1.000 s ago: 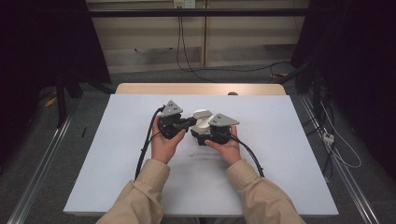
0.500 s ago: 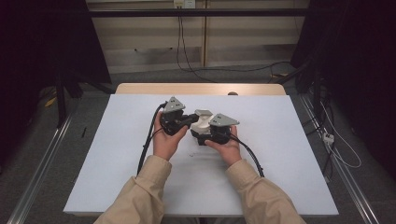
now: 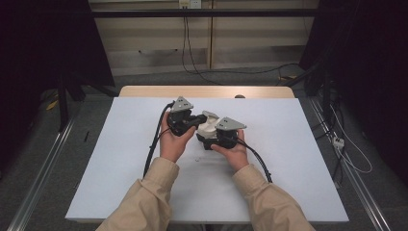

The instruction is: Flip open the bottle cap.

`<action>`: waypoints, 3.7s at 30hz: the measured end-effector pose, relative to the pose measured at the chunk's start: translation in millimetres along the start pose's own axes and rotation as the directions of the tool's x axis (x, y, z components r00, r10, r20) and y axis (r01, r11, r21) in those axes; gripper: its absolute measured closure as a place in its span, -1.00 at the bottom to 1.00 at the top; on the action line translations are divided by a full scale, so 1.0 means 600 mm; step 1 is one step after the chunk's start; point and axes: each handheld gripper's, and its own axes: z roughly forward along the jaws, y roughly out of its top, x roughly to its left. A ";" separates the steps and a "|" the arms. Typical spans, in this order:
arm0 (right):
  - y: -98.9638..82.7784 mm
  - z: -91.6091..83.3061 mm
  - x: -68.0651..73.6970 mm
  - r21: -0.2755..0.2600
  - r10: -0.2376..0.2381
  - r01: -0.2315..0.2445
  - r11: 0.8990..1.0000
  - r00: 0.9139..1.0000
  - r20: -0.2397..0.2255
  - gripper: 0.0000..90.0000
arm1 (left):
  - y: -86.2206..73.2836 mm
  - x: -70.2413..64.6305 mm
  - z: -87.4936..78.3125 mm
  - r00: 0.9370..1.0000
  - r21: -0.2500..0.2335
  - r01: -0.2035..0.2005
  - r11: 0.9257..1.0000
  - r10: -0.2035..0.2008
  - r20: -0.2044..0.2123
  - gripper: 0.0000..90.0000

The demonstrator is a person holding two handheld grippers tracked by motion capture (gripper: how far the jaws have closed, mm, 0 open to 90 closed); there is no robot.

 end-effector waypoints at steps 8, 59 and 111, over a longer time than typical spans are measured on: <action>0.000 0.000 0.000 0.000 -0.002 0.002 1.000 1.000 0.000 -0.58 | 0.004 -0.001 0.004 1.000 0.000 -0.005 1.000 0.005 -0.008 1.00; 0.000 0.000 -0.001 0.002 0.006 -0.006 1.000 1.000 0.002 -0.58 | 0.038 -0.001 0.034 1.000 -0.024 -0.023 0.999 0.023 -0.007 1.00; 0.000 0.001 -0.003 0.004 0.012 -0.012 1.000 1.000 -0.001 -0.58 | 0.051 0.010 0.077 1.000 -0.028 -0.015 0.999 0.015 0.004 1.00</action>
